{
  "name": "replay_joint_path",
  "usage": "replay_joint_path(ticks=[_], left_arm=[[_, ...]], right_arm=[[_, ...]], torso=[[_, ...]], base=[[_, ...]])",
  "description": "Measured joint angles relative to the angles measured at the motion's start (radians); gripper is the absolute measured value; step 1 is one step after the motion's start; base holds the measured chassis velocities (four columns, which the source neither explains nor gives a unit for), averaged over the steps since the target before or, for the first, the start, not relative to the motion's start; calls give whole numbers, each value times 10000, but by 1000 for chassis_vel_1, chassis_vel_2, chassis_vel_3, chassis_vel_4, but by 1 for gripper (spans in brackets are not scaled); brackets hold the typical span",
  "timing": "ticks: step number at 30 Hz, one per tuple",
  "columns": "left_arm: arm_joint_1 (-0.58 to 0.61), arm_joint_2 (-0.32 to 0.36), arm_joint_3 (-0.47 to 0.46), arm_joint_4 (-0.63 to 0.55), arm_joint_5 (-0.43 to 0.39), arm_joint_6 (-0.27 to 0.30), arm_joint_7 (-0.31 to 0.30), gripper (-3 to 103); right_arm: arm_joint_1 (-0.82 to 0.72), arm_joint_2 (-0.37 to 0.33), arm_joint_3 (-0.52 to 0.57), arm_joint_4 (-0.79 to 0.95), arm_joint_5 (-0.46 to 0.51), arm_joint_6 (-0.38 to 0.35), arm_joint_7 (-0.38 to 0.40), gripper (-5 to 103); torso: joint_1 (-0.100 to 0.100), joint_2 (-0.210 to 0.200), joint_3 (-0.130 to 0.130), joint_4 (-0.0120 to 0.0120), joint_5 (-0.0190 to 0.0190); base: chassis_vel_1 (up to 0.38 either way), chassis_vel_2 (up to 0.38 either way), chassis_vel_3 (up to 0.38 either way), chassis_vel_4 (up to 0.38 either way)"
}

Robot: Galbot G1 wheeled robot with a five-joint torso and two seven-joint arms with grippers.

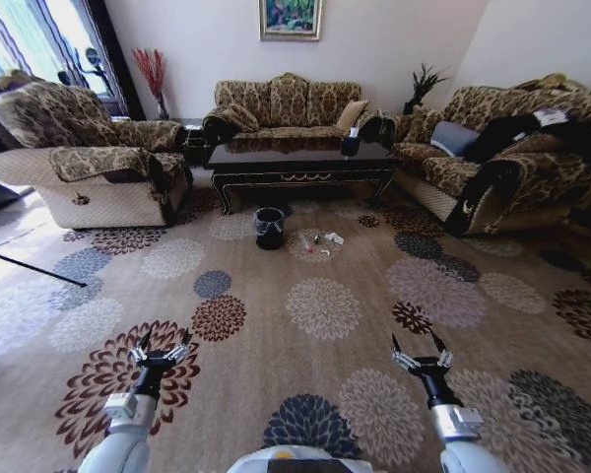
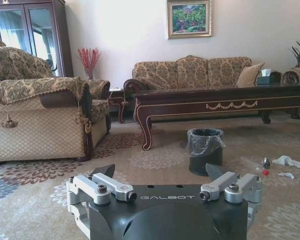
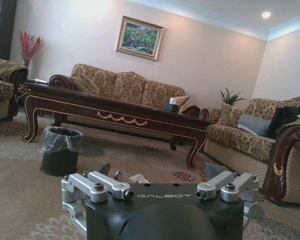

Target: Move to the front of the table and pick up the trash from the floor, then place it into the trash bin.

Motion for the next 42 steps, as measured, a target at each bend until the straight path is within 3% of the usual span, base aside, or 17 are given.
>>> replay_joint_path(ticks=[15, 24, 33, 42], left_arm=[[130, -46, 84, 6, 151, -96, 67, 100], [316, 87, 225, -27, 232, -221, 407, 100], [395, 223, 246, -4, 286, -387, 680, 100], [406, 212, 224, 7, 273, -426, 690, 100]], right_arm=[[84, -58, -122, -18, -11, -20, 84, 100], [-24, -64, -162, 45, -96, -18, 62, 100], [-191, -385, -263, 37, -395, 503, -825, 100], [-89, -562, -269, -80, -374, 515, -798, 100]], torso=[[-215, -598, -382, 0, 0], [-328, -946, -616, 0, 0], [-439, -1339, -895, 0, 0], [-533, -1673, -1136, 0, 0]], base=[[0, 0, 0, 0], [0, 0, 0, 0], [0, 0, 0, 0], [0, 0, 0, 0]])
